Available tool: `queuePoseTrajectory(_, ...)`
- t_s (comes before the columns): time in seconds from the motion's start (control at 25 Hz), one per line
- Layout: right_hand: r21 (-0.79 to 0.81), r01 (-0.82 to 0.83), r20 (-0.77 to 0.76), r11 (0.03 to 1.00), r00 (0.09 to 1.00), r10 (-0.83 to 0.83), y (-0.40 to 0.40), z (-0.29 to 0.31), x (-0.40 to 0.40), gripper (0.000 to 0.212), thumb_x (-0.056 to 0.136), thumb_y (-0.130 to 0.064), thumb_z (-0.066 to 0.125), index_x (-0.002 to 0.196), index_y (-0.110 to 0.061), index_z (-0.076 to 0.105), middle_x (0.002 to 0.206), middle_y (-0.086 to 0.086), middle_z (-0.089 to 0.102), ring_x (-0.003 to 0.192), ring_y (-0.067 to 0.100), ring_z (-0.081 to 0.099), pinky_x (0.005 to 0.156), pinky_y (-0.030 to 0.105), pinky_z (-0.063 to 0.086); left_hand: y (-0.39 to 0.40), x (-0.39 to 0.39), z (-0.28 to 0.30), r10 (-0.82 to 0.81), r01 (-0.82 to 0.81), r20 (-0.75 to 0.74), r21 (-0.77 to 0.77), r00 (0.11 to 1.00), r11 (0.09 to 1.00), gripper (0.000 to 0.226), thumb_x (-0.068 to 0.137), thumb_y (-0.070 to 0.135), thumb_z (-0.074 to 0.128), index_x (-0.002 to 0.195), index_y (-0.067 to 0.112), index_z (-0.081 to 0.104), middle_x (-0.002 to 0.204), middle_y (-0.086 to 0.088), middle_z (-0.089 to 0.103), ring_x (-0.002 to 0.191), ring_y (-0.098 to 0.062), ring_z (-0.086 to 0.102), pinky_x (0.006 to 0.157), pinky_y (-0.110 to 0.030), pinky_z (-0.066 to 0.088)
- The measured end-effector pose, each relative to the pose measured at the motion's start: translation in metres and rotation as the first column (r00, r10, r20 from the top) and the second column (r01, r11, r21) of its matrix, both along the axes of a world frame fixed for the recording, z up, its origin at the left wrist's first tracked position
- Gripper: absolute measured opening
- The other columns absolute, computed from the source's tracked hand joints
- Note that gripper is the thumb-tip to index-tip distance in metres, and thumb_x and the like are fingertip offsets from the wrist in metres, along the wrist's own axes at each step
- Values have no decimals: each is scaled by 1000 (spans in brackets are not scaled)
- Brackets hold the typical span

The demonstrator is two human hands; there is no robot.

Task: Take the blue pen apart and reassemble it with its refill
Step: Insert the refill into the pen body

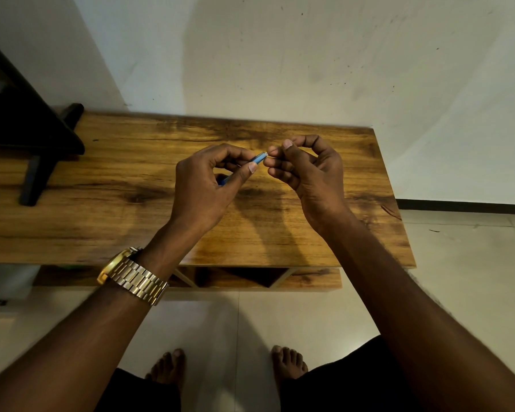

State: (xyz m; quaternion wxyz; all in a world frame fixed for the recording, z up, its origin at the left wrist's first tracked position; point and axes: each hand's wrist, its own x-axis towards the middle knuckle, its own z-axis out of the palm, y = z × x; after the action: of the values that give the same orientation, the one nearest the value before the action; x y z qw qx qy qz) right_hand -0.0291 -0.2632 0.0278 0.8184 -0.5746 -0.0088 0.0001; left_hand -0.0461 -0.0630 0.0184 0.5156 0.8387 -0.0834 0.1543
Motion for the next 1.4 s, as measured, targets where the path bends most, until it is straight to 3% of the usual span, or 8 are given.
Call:
queuePoseTrajectory(0.24, 35, -4, -23, 999, 1000, 5, -1, -2, 1, 12, 109, -10, 65, 118, -3, 61, 105, 22, 82, 93, 29, 82, 81, 37, 66, -1, 0, 1, 1, -1, -6, -1, 1000, 1000, 19, 99, 30, 80, 116, 22, 82, 109, 13, 80, 96, -5, 76, 71, -26, 65)
queuePoseTrajectory(0.52, -76, -30, 13, 997, 999, 31, 0, -5, 1, 13, 106, -8, 70, 116, -1, 64, 110, 26, 80, 91, 30, 81, 84, 40, 66, -1, -2, 3, -5, 5, -7, 14, 1000, 1000, 19, 99, 28, 80, 116, 19, 82, 108, 10, 80, 95, -6, 76, 72, -23, 63)
queuePoseTrajectory(0.88, -414, -29, 102, 910, 992, 78, -3, -5, -4, 22, 110, -14, 65, 118, 5, 73, 106, 20, 81, 88, 34, 82, 81, 49, 68, -3, -1, 0, 3, -4, -70, -15, 998, 1000, 18, 99, 33, 80, 115, 26, 82, 106, 17, 81, 100, 1, 75, 75, -14, 60)
queuePoseTrajectory(1.04, -498, 55, 121, 866, 993, 6, -14, -3, 0, 24, 110, -22, 66, 117, -3, 79, 100, 10, 83, 85, 26, 83, 78, 42, 69, -5, 1, -1, -6, -7, -125, -107, 992, 994, 14, 99, 33, 79, 113, 31, 81, 104, 19, 81, 100, 2, 76, 78, -11, 57)
queuePoseTrajectory(1.2, -602, 266, 56, 753, 955, -292, -44, -7, 8, 14, 106, -23, 71, 107, -13, 81, 90, 2, 83, 79, 14, 82, 79, 38, 70, -5, 2, -1, -68, 5, -163, -361, 984, 933, 10, 102, 24, 77, 110, 27, 81, 96, 9, 83, 91, -10, 79, 79, -33, 67)
queuePoseTrajectory(1.4, -847, 186, 41, 498, 957, -289, -63, -18, 9, 7, 100, -23, 79, 105, -24, 83, 91, -7, 80, 82, 9, 78, 84, 39, 69, -3, 5, -2, -67, -9, -180, -389, 981, 921, 11, 103, 23, 75, 113, 26, 78, 101, -5, 83, 98, -27, 82, 90, -53, 68)
